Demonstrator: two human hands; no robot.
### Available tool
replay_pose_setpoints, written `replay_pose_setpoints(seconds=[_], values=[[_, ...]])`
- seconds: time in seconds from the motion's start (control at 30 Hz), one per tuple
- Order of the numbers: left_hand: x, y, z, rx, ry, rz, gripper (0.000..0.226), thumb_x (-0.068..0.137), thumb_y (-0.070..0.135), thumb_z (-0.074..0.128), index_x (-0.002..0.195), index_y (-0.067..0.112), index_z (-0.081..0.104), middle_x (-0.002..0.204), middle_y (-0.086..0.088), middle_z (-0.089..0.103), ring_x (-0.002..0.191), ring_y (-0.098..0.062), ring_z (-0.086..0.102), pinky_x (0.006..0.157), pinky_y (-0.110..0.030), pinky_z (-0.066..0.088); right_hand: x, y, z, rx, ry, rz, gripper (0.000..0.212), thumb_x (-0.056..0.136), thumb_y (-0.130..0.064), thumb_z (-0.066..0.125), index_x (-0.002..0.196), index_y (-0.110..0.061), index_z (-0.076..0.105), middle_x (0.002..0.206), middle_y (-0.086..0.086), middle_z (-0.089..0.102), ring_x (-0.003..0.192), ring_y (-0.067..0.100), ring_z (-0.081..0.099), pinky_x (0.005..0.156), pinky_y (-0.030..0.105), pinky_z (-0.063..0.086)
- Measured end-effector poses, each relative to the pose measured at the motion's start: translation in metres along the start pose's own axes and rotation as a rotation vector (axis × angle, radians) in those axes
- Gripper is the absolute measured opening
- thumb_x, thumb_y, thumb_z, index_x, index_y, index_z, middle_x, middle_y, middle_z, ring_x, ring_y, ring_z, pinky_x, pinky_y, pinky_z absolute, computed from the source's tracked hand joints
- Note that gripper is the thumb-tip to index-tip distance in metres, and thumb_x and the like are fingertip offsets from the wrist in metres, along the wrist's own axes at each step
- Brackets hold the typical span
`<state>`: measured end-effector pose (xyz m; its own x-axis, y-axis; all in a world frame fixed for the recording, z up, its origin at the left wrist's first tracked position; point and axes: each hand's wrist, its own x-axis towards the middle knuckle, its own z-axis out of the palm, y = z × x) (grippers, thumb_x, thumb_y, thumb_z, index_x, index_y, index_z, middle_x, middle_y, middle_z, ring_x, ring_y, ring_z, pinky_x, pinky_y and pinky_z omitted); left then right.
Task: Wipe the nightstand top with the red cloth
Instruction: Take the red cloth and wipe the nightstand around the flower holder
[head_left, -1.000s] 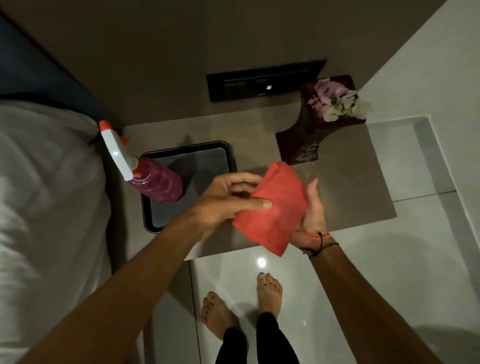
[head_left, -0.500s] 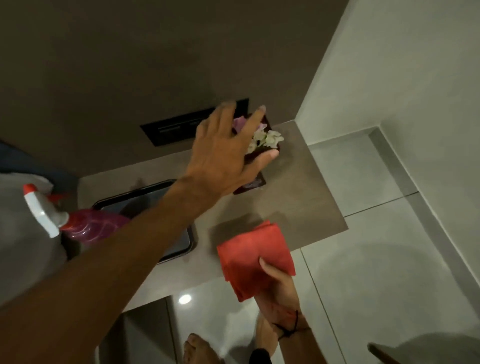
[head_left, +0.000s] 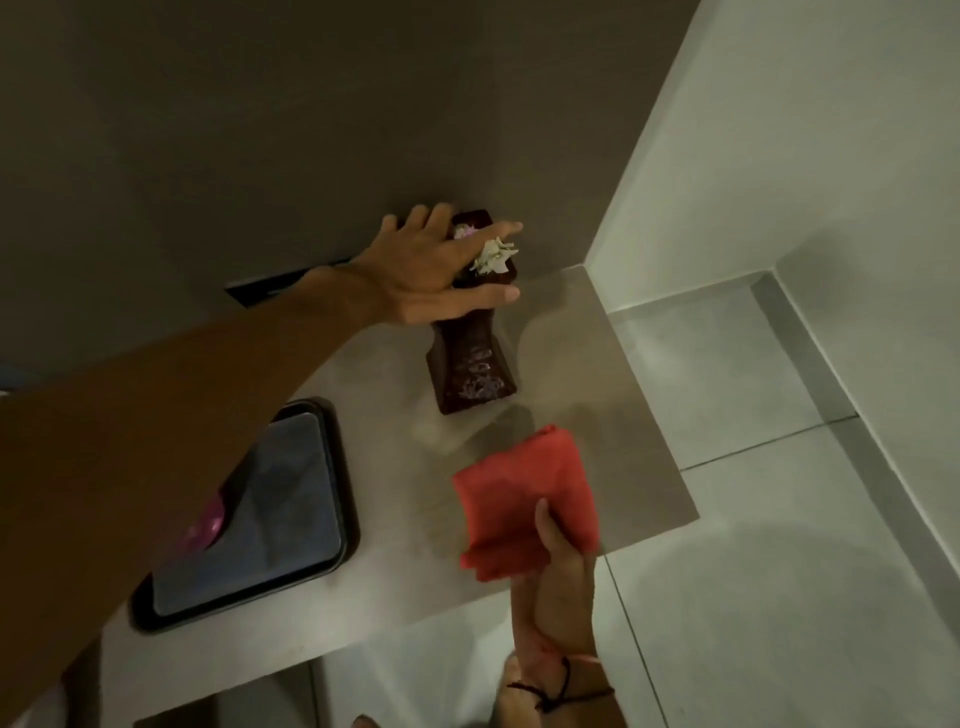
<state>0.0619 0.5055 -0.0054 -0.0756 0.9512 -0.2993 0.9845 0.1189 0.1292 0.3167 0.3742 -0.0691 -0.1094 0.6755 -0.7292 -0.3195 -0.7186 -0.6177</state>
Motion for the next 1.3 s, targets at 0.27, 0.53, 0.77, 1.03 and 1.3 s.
replay_pose_setpoints(seconds=[0.27, 0.53, 0.77, 1.03, 1.3], values=[[0.002, -0.005, -0.001, -0.146, -0.078, 0.005, 0.08, 0.072, 0.091, 0.019, 0.148, 0.067, 0.009, 0.142, -0.012, 0.043, 0.135, -0.039, 0.041, 0.113, -0.055, 0.032, 0.065, 0.001, 0.066, -0.651, 0.124, -1.199, 0.05, 0.107, -0.023, 0.036, 0.156, -0.015, 0.031, 0.166, 0.019, 0.021, 0.156, 0.028, 0.022, 0.124, 0.041, 0.031], [0.004, -0.007, -0.001, -0.194, -0.087, 0.01, 0.076, 0.078, 0.085, 0.027, 0.15, 0.064, 0.014, 0.15, -0.012, 0.04, 0.14, -0.038, 0.038, 0.117, -0.058, 0.029, 0.122, 0.041, 0.056, -1.582, 0.012, -1.354, 0.08, 0.097, -0.028, 0.047, 0.16, -0.024, -0.001, 0.161, 0.029, 0.024, 0.152, 0.042, 0.023, 0.121, 0.057, 0.031], [0.001, -0.004, -0.006, -0.231, -0.076, 0.0, 0.077, 0.08, 0.083, 0.033, 0.152, 0.061, 0.019, 0.146, -0.013, 0.044, 0.139, -0.038, 0.04, 0.115, -0.056, 0.029, 0.12, 0.04, 0.007, -1.808, -0.146, -1.41, 0.076, 0.092, -0.017, 0.061, 0.159, -0.025, 0.025, 0.164, 0.02, 0.024, 0.153, 0.037, 0.026, 0.119, 0.056, 0.034], [-0.003, -0.003, -0.005, -0.241, -0.068, -0.017, 0.074, 0.08, 0.084, 0.035, 0.149, 0.066, 0.015, 0.149, -0.013, 0.042, 0.14, -0.039, 0.038, 0.115, -0.058, 0.028, 0.079, 0.012, -0.012, -0.963, 0.033, -0.928, 0.062, 0.094, -0.012, 0.04, 0.154, -0.024, 0.032, 0.16, 0.011, 0.041, 0.141, 0.031, 0.05, 0.107, 0.05, 0.051], [-0.007, 0.0, -0.002, -0.228, -0.039, -0.012, 0.074, 0.081, 0.082, 0.037, 0.151, 0.064, 0.017, 0.15, -0.014, 0.041, 0.14, -0.038, 0.037, 0.115, -0.059, 0.028, 0.093, 0.035, 0.063, -1.431, -0.049, -1.183, 0.064, 0.099, -0.021, 0.034, 0.16, -0.014, 0.017, 0.167, 0.024, 0.014, 0.157, 0.036, 0.012, 0.125, 0.054, 0.025]])
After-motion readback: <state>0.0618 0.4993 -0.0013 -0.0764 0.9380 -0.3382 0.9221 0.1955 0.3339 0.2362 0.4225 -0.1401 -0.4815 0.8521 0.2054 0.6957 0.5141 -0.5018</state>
